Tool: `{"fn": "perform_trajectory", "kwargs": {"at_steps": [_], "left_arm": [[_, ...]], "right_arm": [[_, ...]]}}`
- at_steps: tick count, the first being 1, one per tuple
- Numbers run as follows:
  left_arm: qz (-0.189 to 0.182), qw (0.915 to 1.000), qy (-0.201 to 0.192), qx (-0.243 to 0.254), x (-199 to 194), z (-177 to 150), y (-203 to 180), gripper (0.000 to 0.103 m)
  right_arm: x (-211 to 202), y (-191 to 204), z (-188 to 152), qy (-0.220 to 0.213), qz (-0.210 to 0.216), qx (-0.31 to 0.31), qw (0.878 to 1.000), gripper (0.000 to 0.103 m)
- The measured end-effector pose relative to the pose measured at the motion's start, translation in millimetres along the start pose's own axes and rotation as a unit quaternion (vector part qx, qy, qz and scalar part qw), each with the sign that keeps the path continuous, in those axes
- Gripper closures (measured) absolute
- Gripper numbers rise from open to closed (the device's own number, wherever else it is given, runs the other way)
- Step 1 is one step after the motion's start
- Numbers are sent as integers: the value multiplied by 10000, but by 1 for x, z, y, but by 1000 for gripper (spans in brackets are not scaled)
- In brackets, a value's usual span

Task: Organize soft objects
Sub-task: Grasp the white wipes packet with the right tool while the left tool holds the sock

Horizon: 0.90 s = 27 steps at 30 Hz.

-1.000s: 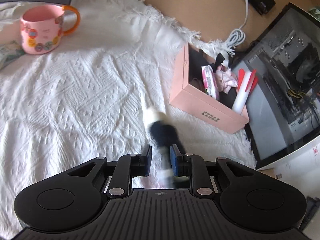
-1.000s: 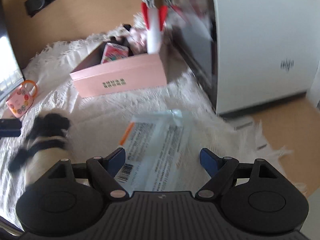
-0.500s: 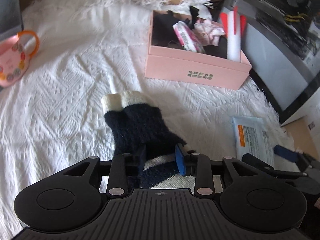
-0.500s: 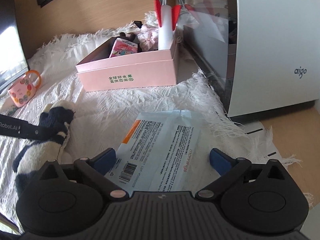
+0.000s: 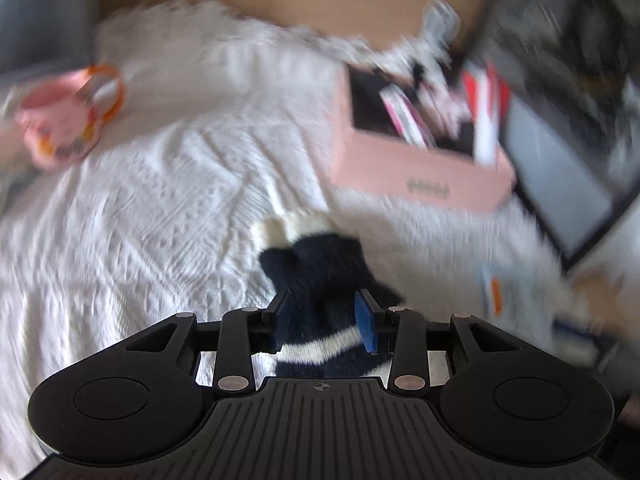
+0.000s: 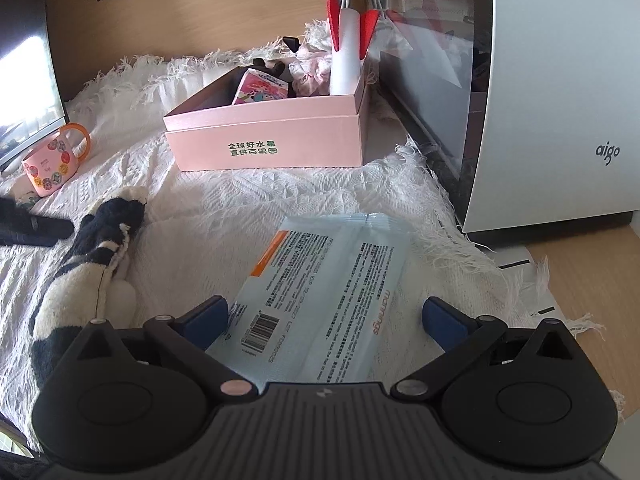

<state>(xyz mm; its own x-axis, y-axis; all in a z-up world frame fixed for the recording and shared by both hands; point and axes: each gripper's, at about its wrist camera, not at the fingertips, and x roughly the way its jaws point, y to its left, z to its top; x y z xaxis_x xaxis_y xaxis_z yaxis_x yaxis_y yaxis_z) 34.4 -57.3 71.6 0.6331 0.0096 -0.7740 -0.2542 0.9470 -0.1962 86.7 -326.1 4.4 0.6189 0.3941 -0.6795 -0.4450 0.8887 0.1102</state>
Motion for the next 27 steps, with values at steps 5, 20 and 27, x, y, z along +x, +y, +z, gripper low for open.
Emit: {"fn": "perform_trajectory", "kwargs": {"at_steps": [5,20,27], "left_arm": [[-292,9926,182,-1168,9,6,26,64],[46,9919,1043,726,54,2,-52,6],[22,9917,1069,707,54,2,-46,6]], "right_arm": [[-1,0,-2,-45,-13,43,10000,0],[4,6,2,80,-95,-168,9998,0],[3,1,4,94,0,-183,9998,0]]}}
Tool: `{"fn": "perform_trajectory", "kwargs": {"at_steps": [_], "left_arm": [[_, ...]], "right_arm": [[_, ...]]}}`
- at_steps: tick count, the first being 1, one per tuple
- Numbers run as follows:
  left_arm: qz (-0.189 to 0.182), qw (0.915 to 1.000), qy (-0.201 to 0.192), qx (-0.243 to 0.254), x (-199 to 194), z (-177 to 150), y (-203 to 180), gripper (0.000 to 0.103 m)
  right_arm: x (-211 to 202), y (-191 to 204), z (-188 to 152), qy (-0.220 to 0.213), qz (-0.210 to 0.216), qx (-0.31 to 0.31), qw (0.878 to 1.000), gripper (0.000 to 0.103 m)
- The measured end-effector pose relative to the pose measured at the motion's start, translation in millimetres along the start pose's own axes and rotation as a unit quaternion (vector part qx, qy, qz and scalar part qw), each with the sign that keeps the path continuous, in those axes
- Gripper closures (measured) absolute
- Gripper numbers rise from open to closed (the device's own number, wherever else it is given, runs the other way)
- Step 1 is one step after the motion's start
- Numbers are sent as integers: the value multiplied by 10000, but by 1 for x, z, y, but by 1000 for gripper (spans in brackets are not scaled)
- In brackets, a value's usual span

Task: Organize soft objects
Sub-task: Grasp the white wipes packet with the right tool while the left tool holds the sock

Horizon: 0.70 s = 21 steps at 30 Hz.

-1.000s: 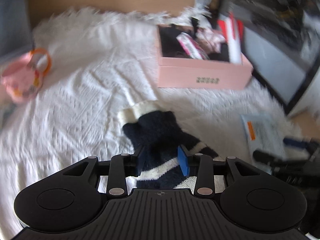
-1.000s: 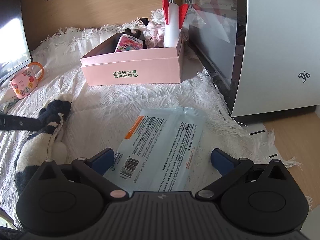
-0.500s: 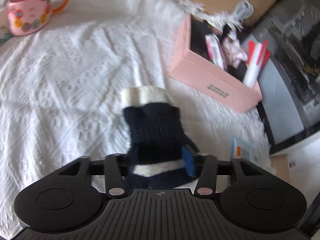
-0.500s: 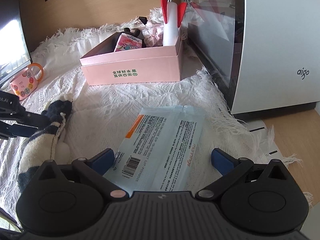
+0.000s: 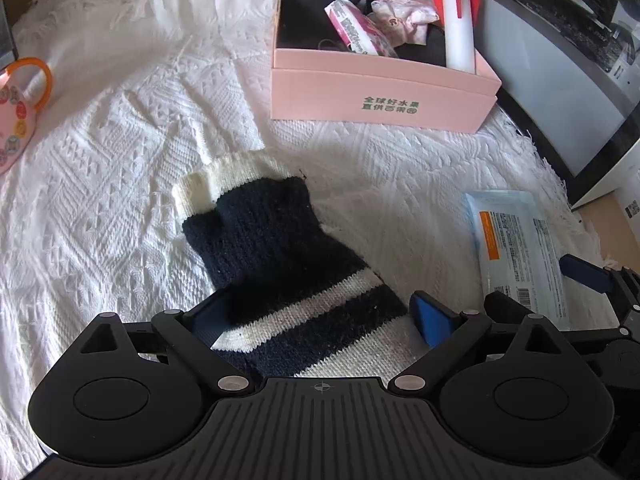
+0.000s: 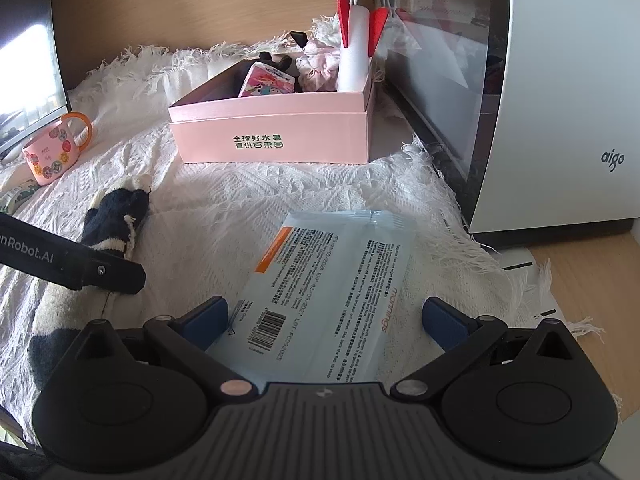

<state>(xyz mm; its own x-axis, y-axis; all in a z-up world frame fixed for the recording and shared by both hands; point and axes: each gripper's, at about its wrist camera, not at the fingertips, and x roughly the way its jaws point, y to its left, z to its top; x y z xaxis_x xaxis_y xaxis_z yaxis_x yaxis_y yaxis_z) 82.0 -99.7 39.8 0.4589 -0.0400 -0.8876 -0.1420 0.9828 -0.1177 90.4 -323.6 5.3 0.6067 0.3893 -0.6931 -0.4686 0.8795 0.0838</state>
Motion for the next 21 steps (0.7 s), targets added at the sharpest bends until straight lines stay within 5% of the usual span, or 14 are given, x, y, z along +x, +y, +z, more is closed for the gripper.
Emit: {"fn": "perform_trajectory", "kwargs": {"at_steps": [8,11,13,15,21], "left_arm": [[-662,9975,57,-232,-10,-11,32,5],[-900,9954,150,-286,-9,-13,44,5],[-990,9944,181,-315,-10,-12,46,7],[-1113,9933,129,-284,-12,-11,50,19],[-1540,9863,-242,531,-31,-14,65,60]], "right_arm": [[-12,17,1,-235,-262,371,9987,4],[4,25,-1,-50,-593,470,9971,4],[8,35,-2,-125,-933,291,9951,13],[5,41,1,-105,-1022,255,9944,25],[-20,54,11,137,-1063,326,9937,26]]}}
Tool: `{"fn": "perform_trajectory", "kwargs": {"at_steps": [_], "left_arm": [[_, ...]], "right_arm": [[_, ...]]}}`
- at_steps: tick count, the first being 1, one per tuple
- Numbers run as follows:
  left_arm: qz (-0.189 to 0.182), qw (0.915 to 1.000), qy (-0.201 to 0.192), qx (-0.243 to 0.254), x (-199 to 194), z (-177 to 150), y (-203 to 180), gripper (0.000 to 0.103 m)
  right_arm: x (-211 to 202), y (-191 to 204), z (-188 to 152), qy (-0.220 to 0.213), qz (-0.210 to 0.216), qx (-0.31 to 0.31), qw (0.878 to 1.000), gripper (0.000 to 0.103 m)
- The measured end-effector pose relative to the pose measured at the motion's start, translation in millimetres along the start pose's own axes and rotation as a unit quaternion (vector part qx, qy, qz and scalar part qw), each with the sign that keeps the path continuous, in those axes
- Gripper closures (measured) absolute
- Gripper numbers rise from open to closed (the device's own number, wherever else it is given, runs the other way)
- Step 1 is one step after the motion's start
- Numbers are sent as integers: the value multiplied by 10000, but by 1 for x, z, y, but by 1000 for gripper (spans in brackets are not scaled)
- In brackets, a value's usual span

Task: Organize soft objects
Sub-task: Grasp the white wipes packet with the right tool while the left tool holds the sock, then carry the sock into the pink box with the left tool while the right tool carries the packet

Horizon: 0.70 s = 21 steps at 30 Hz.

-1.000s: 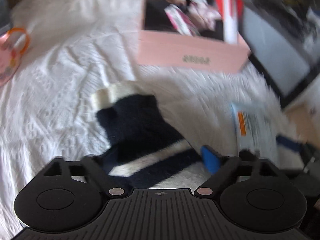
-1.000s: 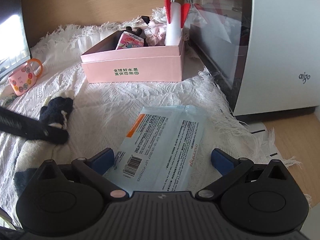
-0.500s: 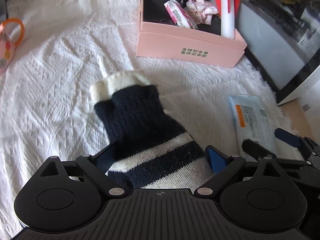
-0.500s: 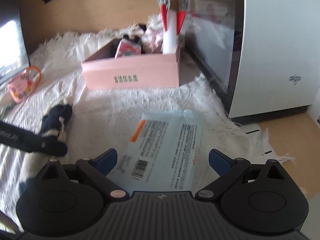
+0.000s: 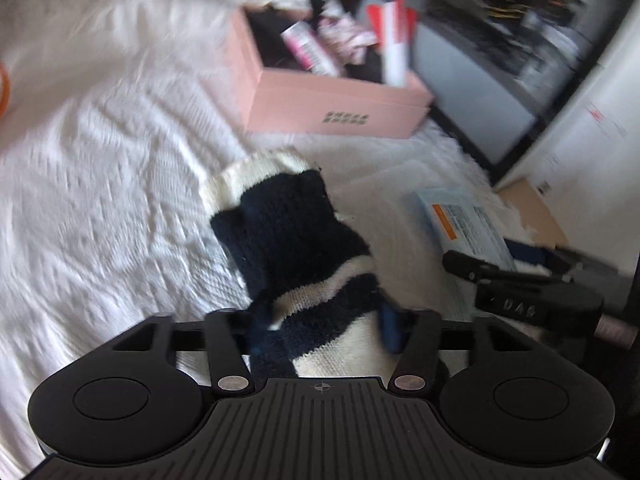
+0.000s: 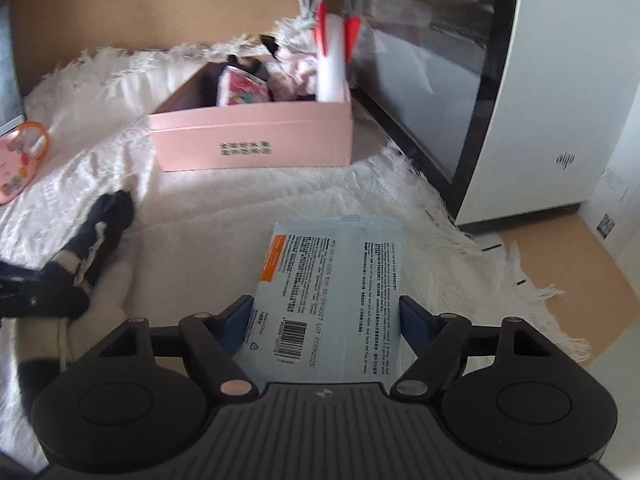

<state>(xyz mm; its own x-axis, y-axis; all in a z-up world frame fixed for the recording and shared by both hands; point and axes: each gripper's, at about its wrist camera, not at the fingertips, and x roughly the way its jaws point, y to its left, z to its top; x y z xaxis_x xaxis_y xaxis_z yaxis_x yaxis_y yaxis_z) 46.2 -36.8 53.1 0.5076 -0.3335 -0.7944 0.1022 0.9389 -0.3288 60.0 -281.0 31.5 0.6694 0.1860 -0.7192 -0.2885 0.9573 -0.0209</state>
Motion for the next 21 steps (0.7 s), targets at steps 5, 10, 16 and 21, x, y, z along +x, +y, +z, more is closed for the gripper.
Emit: {"fn": "perform_trajectory", "kwargs": {"at_steps": [5,10,16,21], "left_arm": [[-262,9979,-113,585,-16,0,5,65],[-672,9963,-169,508,-26,3,22,70],[-1055,9894,-464,881,-56,10,25,70],[-1318,9837,-819,907,-73,43,25,70]], "right_arm": [[-34,19,5,-154,-264,-98,9995,26],[-56,35,12,-298,-479,-86,9984,26],[-68,46,15,-345,-530,-30,9980,26],[-82,48,32,-600,-448,118,9971,26]]}}
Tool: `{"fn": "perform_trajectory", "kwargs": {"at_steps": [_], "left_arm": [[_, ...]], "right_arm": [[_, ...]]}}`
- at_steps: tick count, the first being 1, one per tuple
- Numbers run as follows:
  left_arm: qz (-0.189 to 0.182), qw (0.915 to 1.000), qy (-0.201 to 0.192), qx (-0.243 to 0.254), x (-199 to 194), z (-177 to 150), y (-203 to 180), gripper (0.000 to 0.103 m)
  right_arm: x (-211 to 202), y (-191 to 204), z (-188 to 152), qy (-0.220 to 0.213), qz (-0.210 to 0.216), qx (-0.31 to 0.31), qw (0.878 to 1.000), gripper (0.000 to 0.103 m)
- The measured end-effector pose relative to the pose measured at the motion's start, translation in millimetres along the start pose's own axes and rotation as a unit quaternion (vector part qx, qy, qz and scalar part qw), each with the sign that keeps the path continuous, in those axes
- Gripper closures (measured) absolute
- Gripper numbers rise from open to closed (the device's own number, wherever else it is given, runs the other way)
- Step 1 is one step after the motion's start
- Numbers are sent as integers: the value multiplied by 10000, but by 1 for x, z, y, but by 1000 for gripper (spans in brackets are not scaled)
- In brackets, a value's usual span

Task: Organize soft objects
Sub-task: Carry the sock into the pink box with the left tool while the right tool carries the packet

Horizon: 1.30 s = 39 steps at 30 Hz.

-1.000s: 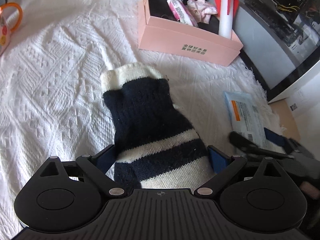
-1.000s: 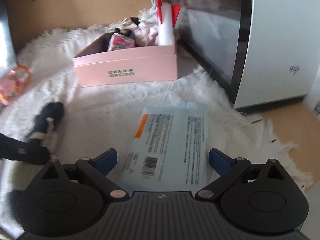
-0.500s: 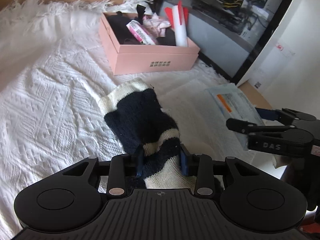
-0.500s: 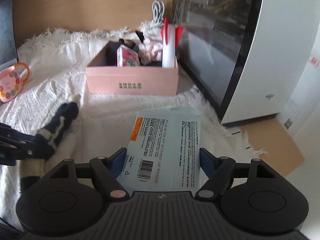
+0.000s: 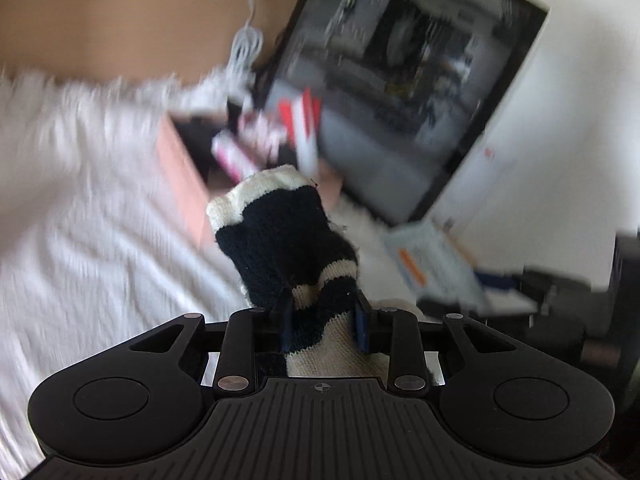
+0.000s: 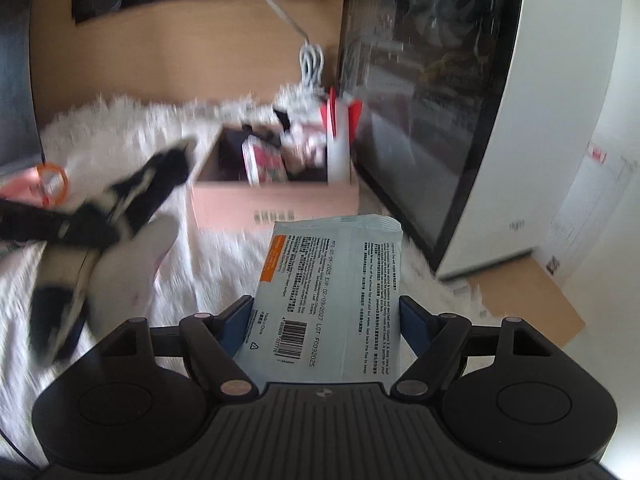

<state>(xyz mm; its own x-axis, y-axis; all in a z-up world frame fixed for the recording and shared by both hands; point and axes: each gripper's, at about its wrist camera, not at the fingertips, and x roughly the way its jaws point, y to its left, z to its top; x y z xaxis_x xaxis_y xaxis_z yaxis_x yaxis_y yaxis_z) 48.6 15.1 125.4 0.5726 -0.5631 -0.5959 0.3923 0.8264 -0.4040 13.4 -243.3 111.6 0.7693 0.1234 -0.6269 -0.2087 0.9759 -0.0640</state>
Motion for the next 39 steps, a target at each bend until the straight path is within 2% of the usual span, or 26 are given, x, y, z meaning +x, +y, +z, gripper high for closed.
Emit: {"fn": "perform_trajectory", "kwargs": {"at_steps": [6,9,11,13,14,15,16,17,18,21,22,23,25,28,32,34,35,36,39], "left_arm": [[114,9942,-838,667,4,96,4,70],[155,9922,-1009,709,36,145,17,64],[117,9939,-869,676,71,163,30,57],[138,9973,-536,479,114,169,47,56],[262,9983,-293,422,138,167,56,56],[428,9982,-56,406,158,161,64,40],[593,9970,215,459,178,154,72,32],[543,9967,329,510,192,148,78,23],[449,9973,268,521,198,145,81,19],[492,9976,182,456,198,148,86,16],[517,9974,168,480,197,150,87,13],[569,9967,173,543,197,150,88,4],[800,9942,159,703,193,151,89,4],[814,9943,118,675,194,153,91,4],[849,9941,94,675,189,158,90,5],[720,9960,-84,521,176,158,94,17],[716,9963,-168,449,168,157,97,29],[812,9957,-224,383,161,157,100,29],[773,9961,-383,162,141,153,109,30]], "right_arm": [[-14,0,37,-632,-87,-100,9979,26],[-9,1,43,-629,-145,3,9979,26],[-3,5,41,-564,-216,8,9982,26],[0,6,37,-448,-297,24,9986,26],[3,6,35,-366,-324,43,9988,26],[6,5,33,-289,-348,57,9990,26],[7,6,30,-228,-370,58,9990,26],[11,5,30,-183,-378,41,9991,26],[14,3,31,-154,-382,13,9991,26],[27,0,43,-192,-361,-66,9991,26],[33,-1,51,-236,-311,-80,9992,26],[39,-1,58,-287,-243,-83,9993,26],[57,-2,79,-399,-67,-43,9992,26],[92,-2,117,-565,136,70,9983,26],[143,1,151,-664,318,16,9973,26],[171,1,158,-532,389,30,9978,26],[182,1,158,-475,475,9,9977,26],[192,4,156,-387,526,-63,9978,26],[223,14,147,-37,357,-256,9990,26]]}}
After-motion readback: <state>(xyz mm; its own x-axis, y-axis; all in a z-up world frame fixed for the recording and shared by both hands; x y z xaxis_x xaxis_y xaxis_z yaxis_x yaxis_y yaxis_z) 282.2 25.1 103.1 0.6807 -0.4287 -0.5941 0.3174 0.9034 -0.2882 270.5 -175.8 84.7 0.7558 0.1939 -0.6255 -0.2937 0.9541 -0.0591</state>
